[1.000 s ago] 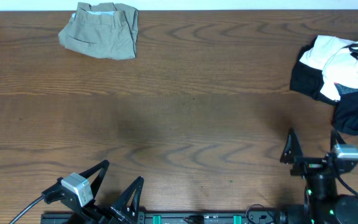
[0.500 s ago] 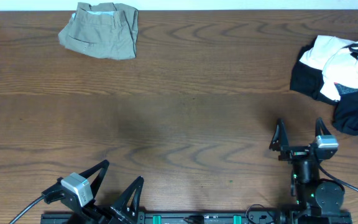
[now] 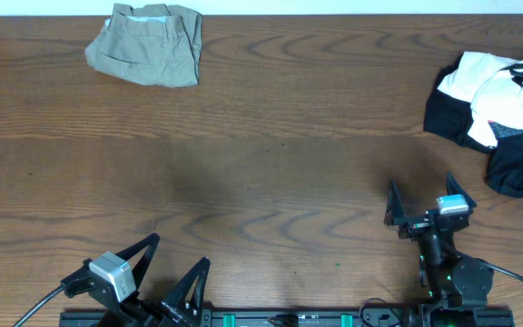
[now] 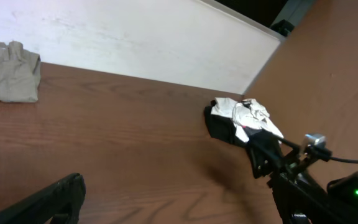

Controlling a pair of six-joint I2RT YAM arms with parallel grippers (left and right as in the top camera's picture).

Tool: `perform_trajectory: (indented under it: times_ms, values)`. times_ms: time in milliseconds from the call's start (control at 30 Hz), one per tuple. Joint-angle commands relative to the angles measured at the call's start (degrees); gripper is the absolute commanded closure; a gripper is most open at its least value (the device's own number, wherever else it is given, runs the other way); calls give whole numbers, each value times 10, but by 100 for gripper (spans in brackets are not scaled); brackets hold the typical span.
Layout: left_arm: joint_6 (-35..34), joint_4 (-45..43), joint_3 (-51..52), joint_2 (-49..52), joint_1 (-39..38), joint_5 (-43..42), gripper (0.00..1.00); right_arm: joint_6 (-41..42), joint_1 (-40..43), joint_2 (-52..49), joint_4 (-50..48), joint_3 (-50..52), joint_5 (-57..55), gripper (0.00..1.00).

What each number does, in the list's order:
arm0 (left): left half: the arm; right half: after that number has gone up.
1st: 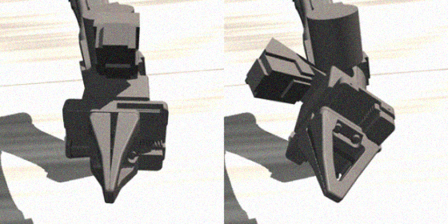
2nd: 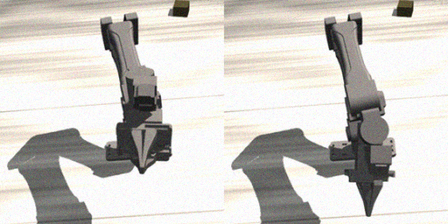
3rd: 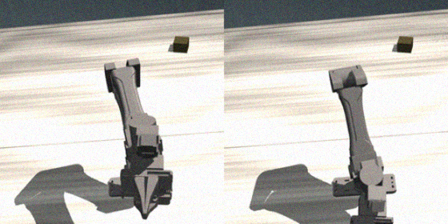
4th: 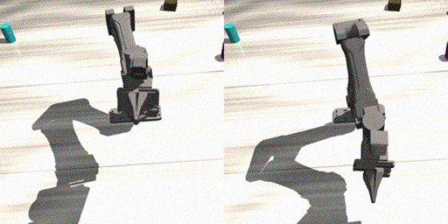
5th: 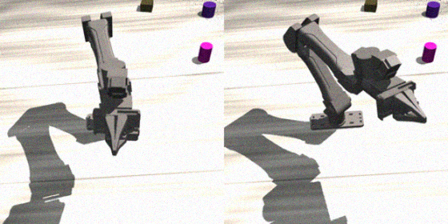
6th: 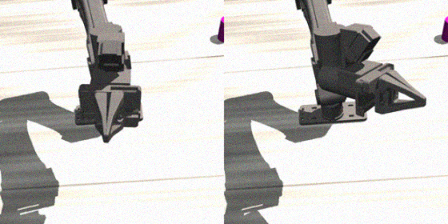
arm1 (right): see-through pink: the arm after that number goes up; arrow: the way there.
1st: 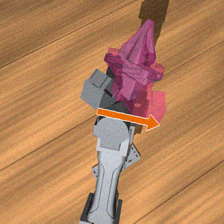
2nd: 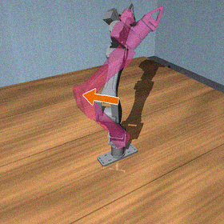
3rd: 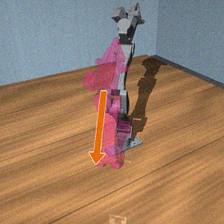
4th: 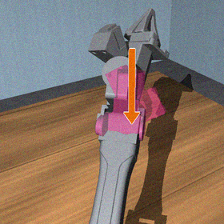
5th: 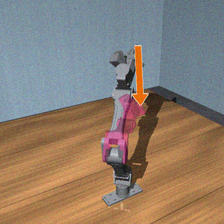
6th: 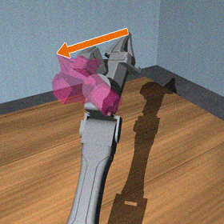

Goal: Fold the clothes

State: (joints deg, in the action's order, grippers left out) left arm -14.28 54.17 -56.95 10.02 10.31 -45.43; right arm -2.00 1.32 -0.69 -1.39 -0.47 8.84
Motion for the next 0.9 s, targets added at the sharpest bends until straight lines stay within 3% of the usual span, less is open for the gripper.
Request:
perform_trajectory:
  times_ms: [0,867]
  values:
    - [5,0,0,1,2,0,2,-24,-5,4,26,2,6,1]
    - [5,0,0,1,2,0,2,-24,-5,4,48,2,4,1]
